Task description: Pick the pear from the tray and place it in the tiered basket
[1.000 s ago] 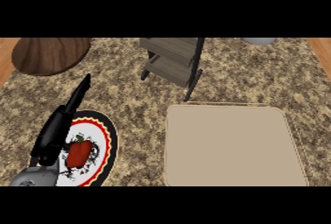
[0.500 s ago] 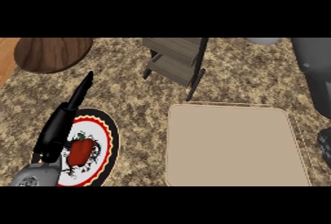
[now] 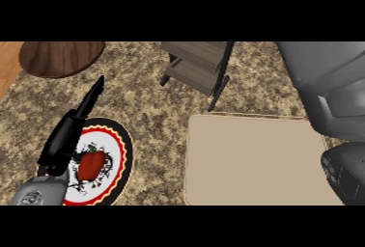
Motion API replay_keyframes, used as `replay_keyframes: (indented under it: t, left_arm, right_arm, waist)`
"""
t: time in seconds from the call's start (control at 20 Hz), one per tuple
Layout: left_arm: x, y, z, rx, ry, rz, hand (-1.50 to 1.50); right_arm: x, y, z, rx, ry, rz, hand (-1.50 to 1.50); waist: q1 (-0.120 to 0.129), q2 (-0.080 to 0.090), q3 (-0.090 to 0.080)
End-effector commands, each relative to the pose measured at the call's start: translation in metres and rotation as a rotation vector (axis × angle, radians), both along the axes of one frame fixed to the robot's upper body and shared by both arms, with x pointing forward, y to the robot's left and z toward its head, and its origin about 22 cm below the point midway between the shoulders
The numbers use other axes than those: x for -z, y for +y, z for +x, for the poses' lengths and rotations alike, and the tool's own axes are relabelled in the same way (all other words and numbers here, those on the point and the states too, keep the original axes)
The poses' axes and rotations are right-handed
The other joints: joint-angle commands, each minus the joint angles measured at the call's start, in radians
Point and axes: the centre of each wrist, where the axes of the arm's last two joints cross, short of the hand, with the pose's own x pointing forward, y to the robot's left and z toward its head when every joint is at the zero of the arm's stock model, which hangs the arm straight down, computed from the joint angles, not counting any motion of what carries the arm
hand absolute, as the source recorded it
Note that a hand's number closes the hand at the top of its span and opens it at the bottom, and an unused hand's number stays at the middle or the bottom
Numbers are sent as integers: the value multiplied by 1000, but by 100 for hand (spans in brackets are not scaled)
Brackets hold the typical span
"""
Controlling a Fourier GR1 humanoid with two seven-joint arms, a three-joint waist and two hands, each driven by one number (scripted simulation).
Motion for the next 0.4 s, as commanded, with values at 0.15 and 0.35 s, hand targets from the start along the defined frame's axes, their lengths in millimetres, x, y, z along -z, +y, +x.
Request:
replay_keyframes:
  t: [0.15,0.35]
  left_arm:
    - [-11,-5,-1,-11,-3,8,0]
    - [-6,10,5,-65,19,9,0]
  right_arm:
    - [-14,-29,5,258,-228,130,-150]
    - [-38,-80,5,428,-235,178,-150]
  waist:
    - [-19,-12,1]
    - [-63,-23,2]
